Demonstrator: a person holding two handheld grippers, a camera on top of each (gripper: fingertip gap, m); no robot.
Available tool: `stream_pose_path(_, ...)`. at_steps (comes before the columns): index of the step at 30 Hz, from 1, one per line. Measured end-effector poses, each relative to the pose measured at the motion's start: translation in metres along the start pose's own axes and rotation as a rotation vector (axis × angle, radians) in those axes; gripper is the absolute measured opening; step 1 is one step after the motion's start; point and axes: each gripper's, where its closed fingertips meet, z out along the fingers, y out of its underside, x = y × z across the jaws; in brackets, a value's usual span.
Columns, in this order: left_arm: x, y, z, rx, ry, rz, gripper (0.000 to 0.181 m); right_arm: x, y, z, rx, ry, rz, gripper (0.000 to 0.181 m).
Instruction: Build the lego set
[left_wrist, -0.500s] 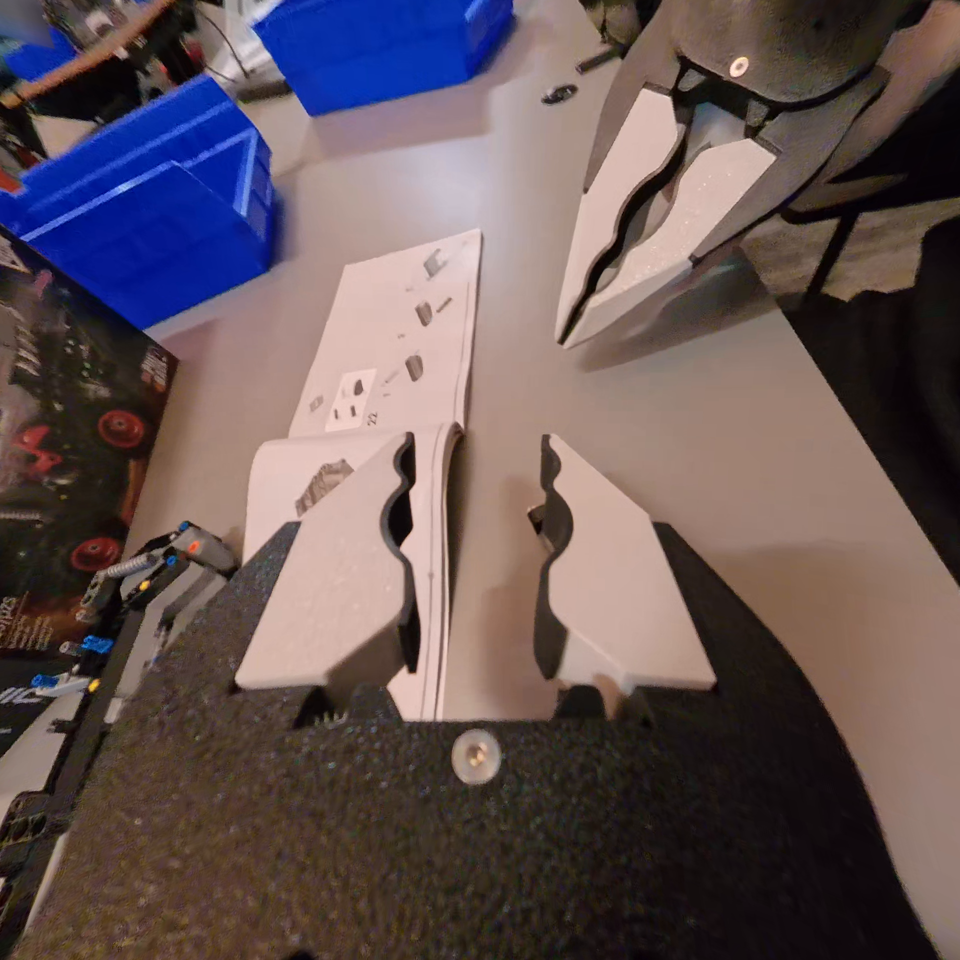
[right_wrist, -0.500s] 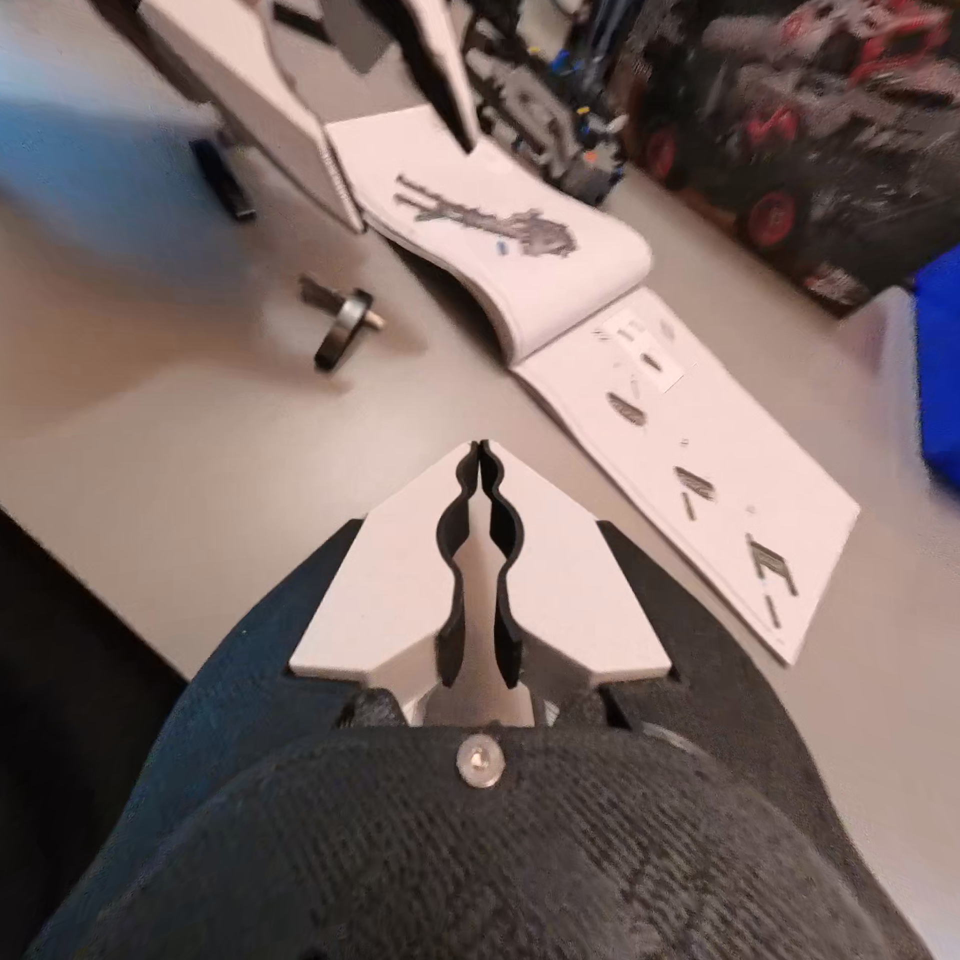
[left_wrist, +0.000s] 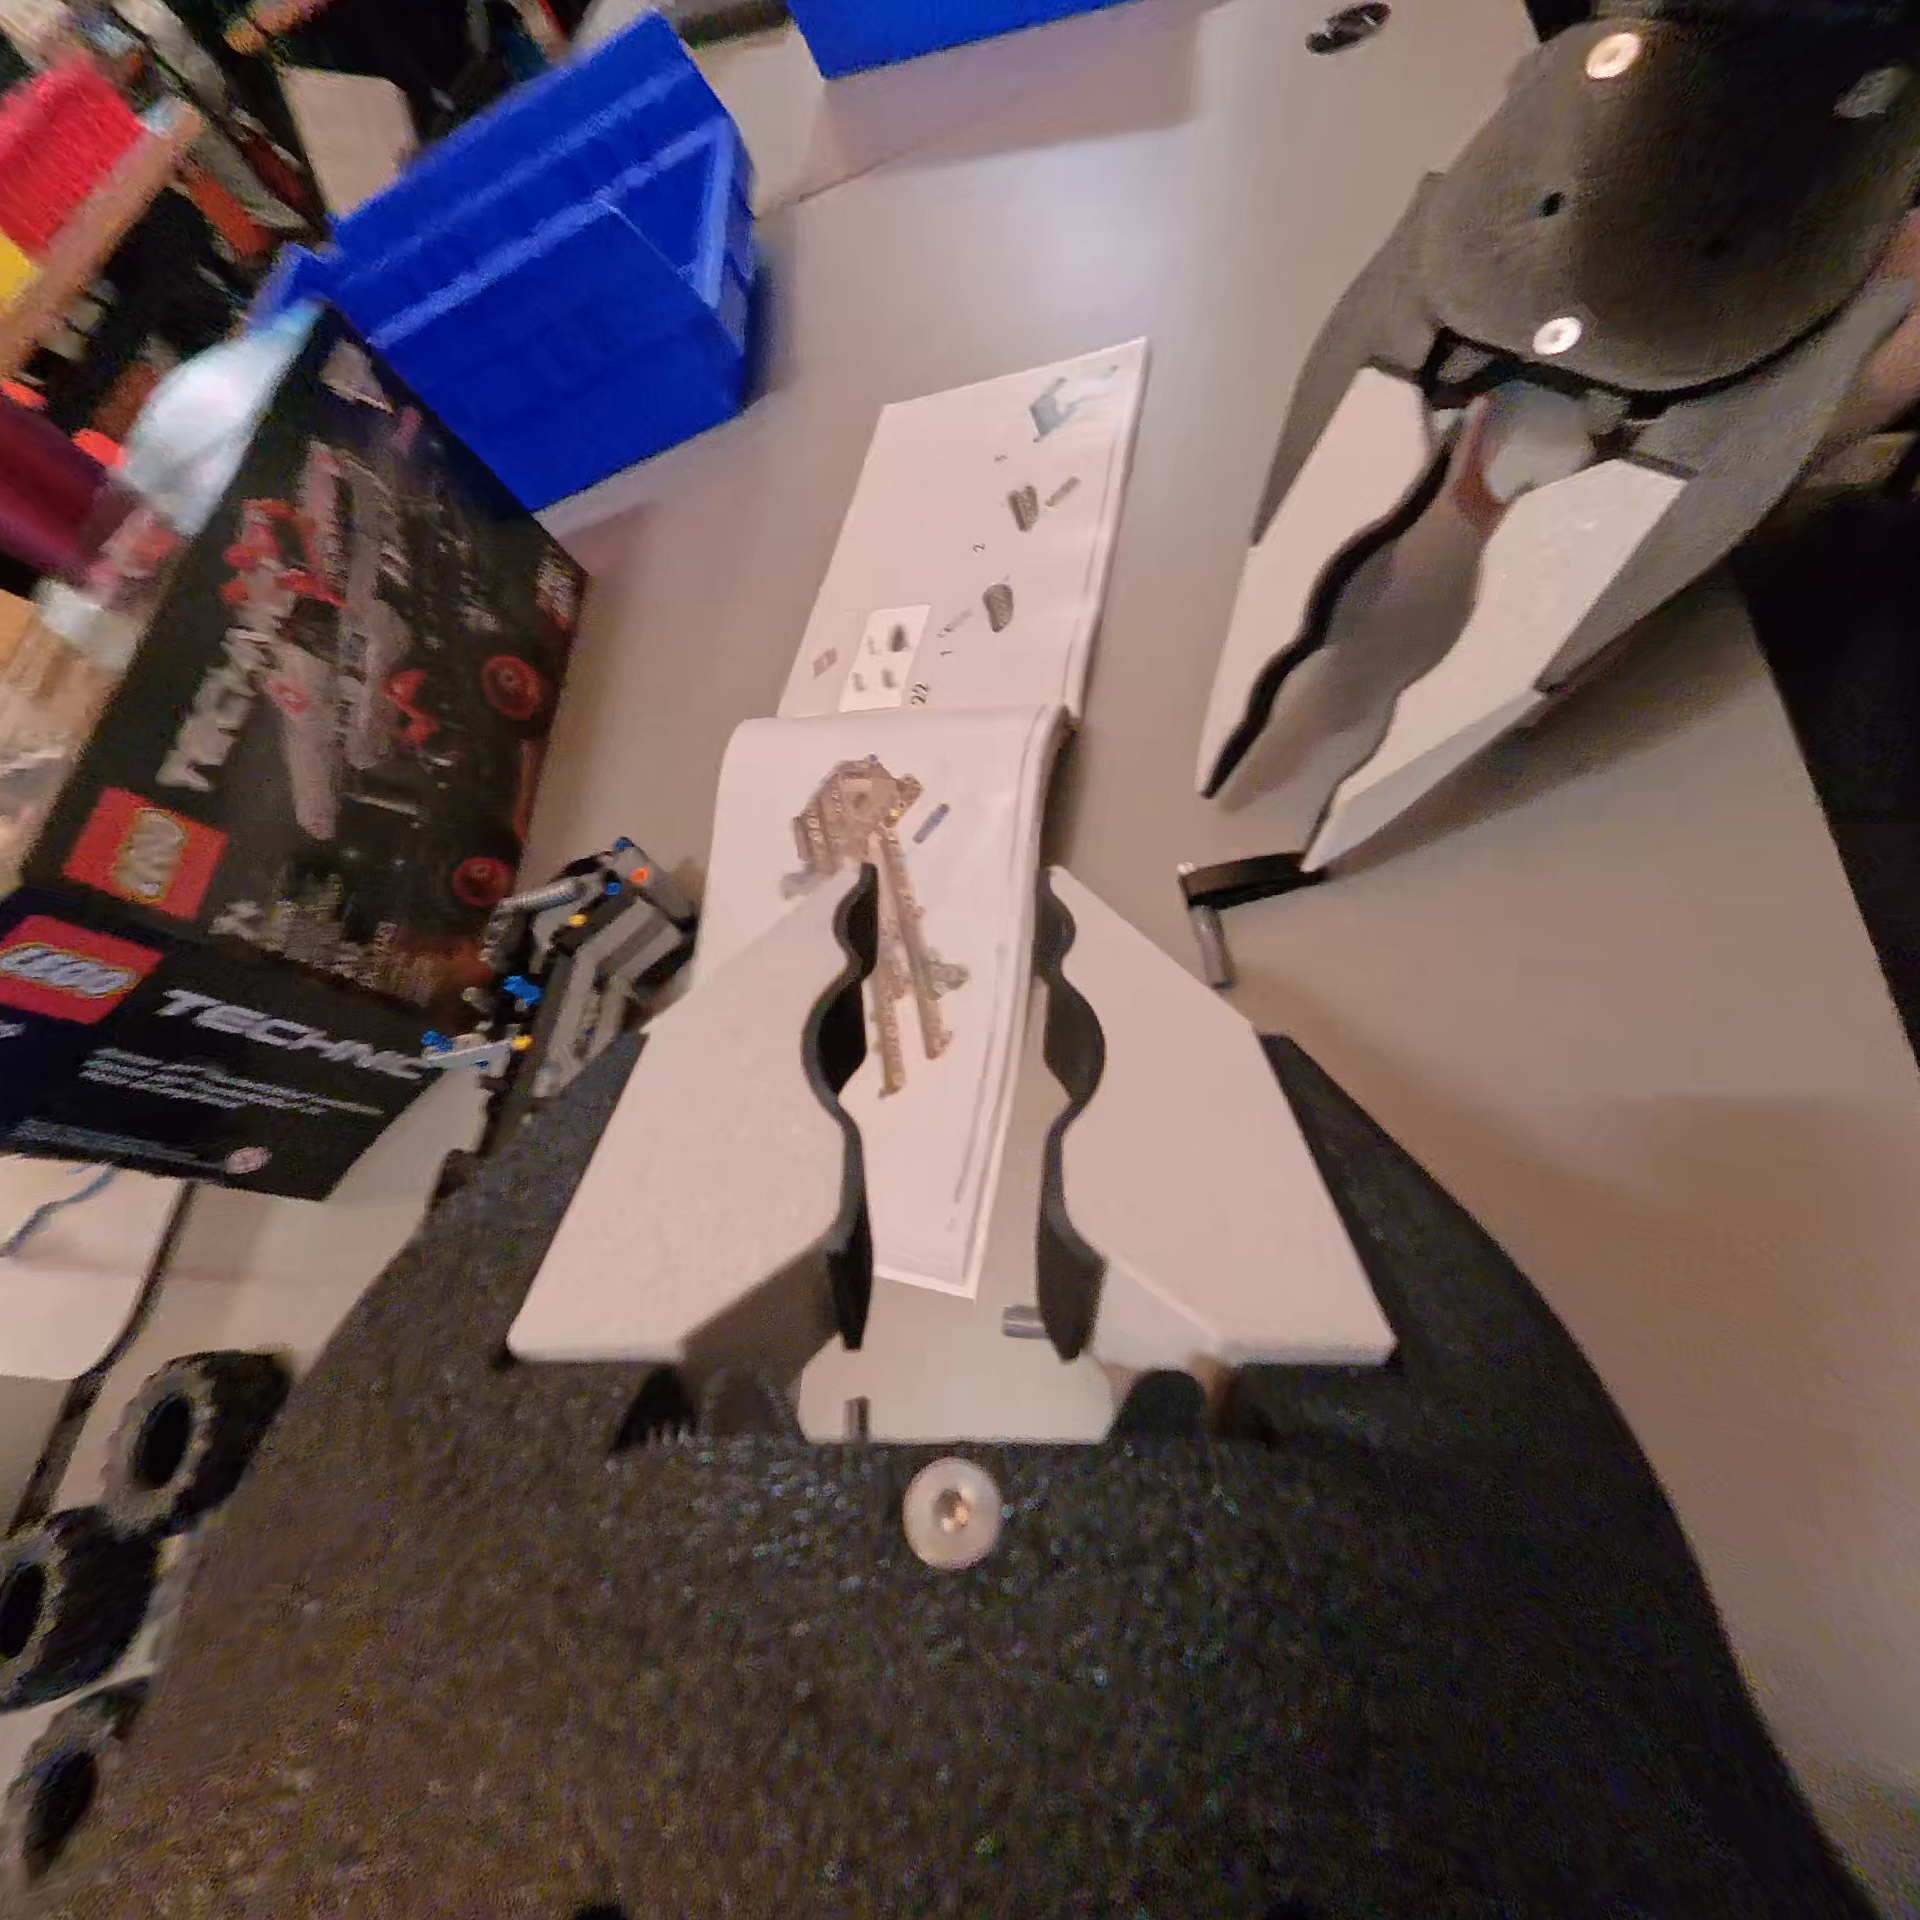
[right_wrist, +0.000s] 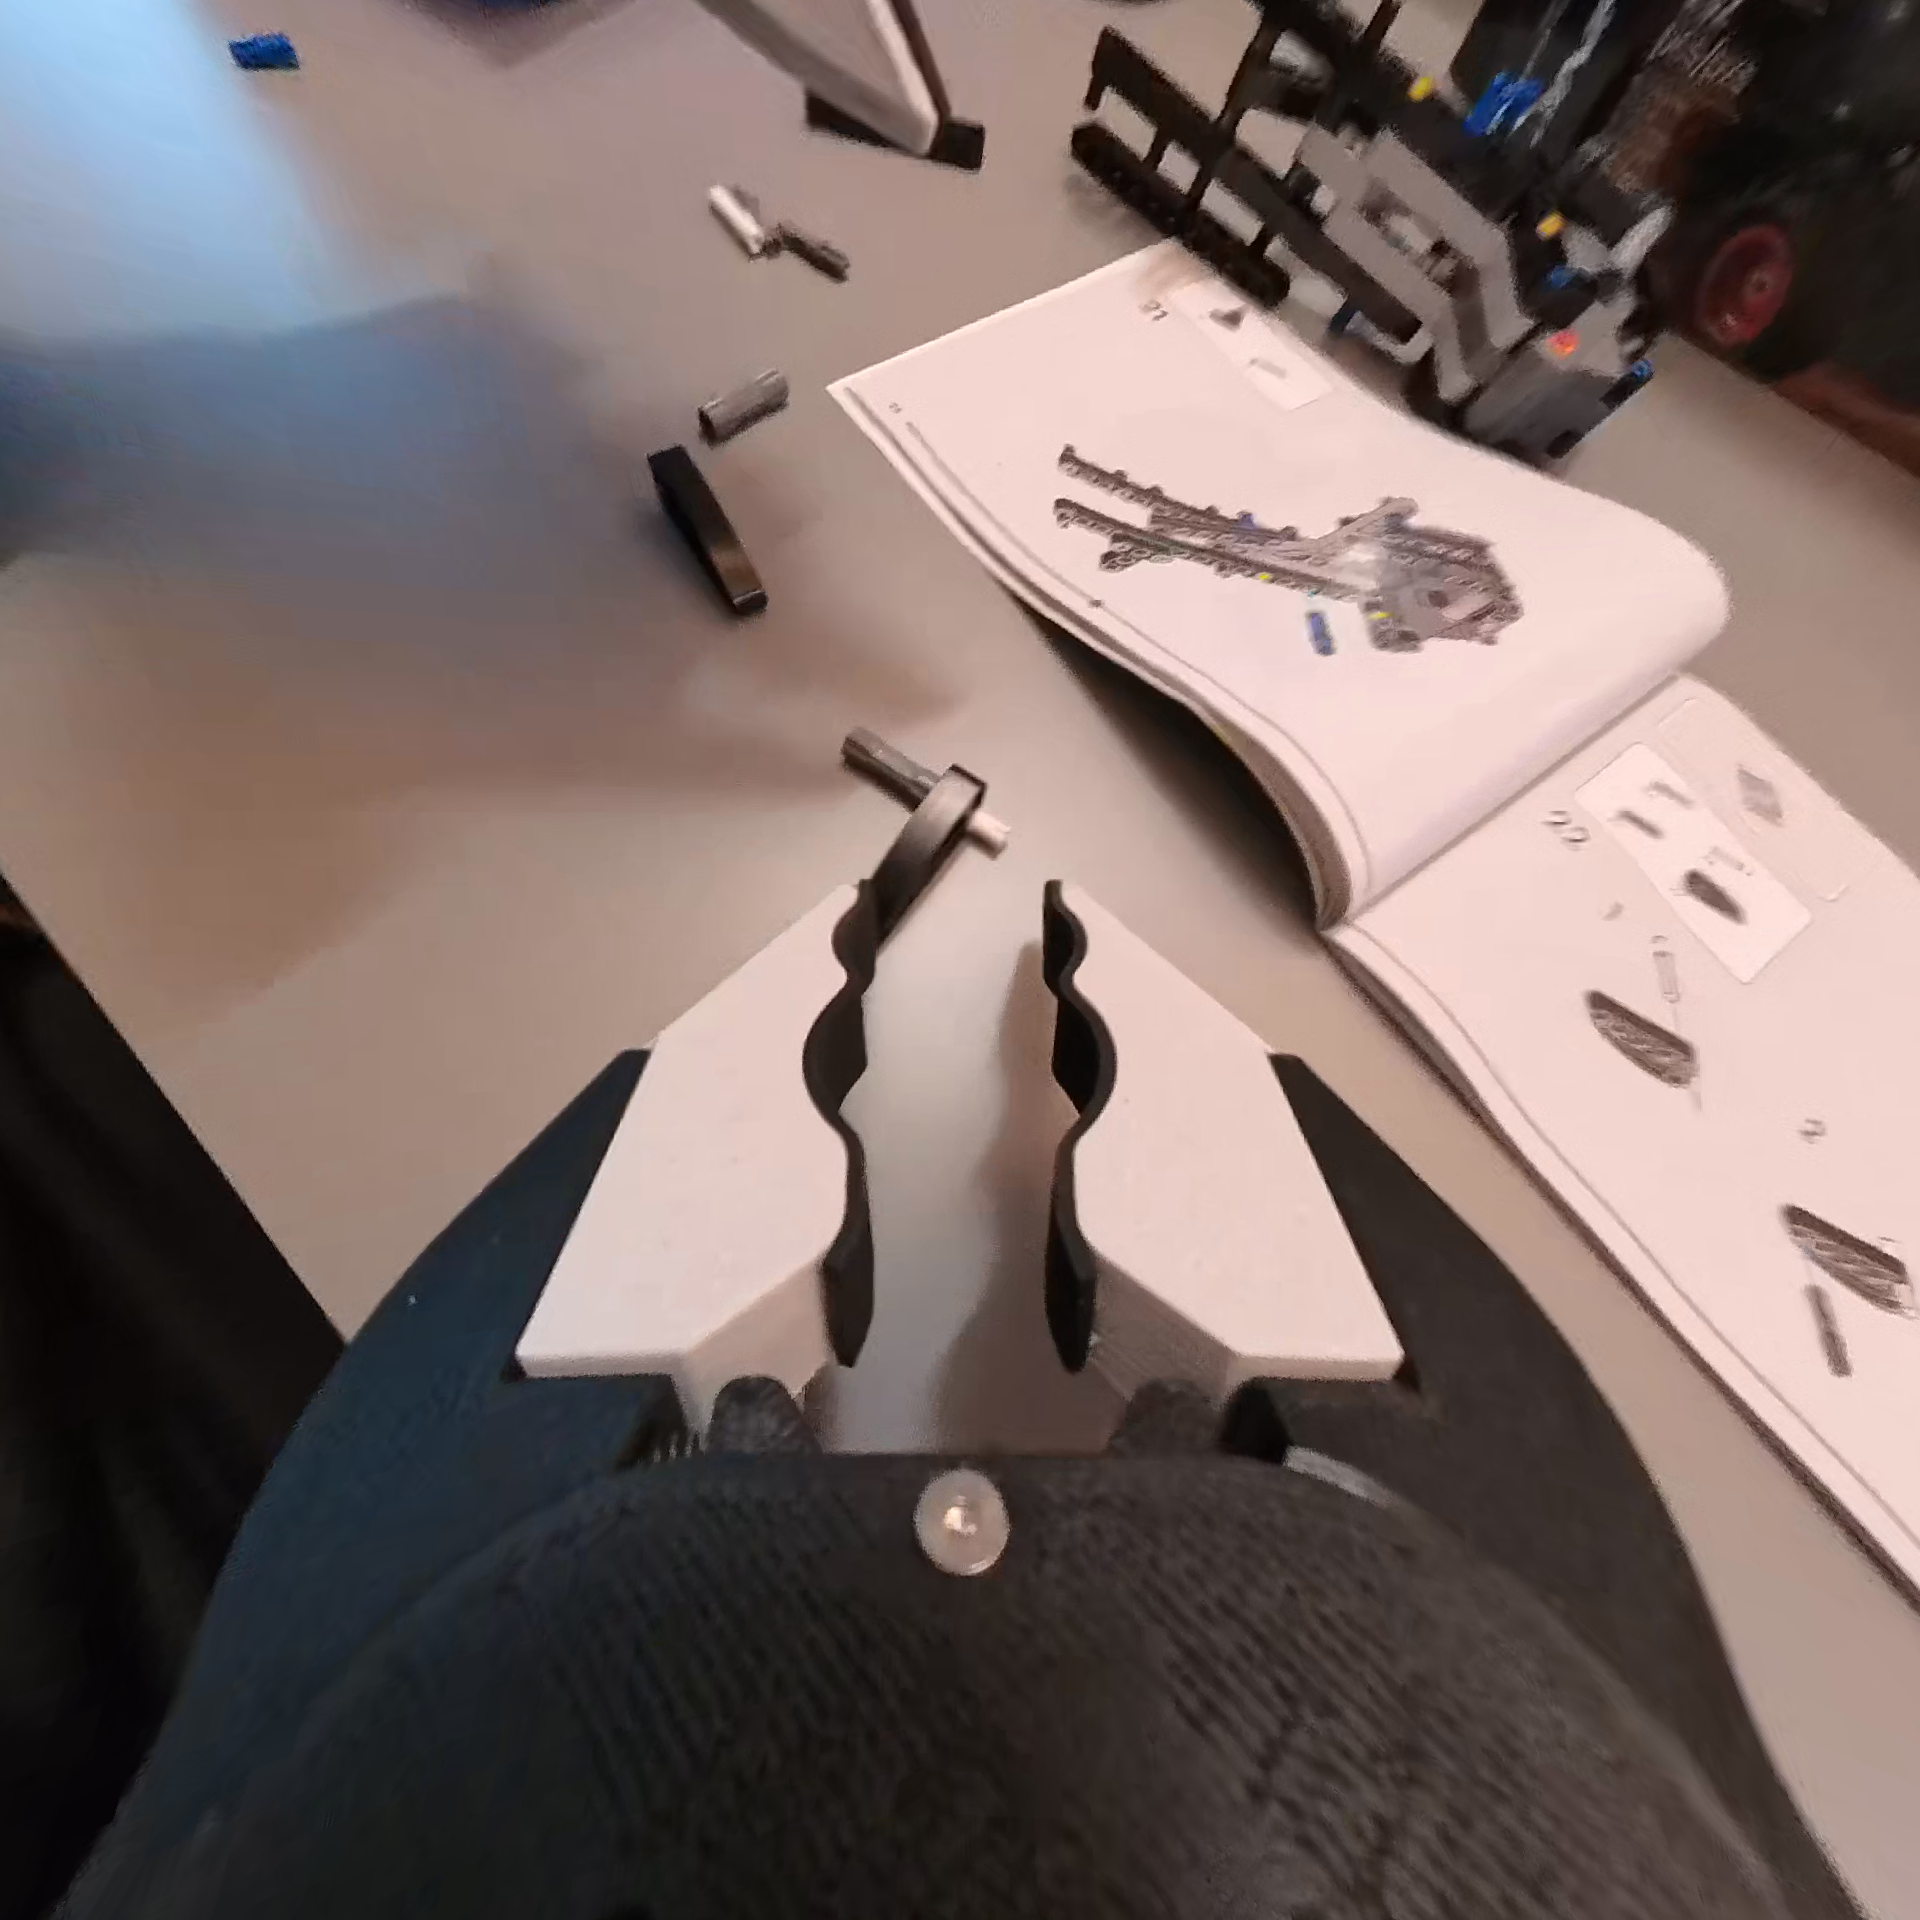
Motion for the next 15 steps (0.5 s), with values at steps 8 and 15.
stream_pose_path(8,0.026,0.019,0.01,-0.122,0.145,0.004,0.022,-0.011,0.005,0.008,-0.045,0.018,-0.062,0.0)
stream_pose_path(15,0.028,0.019,0.01,-0.12,0.152,0.007,0.022,-0.007,-0.007,0.014,-0.02,0.023,0.014,0.027)
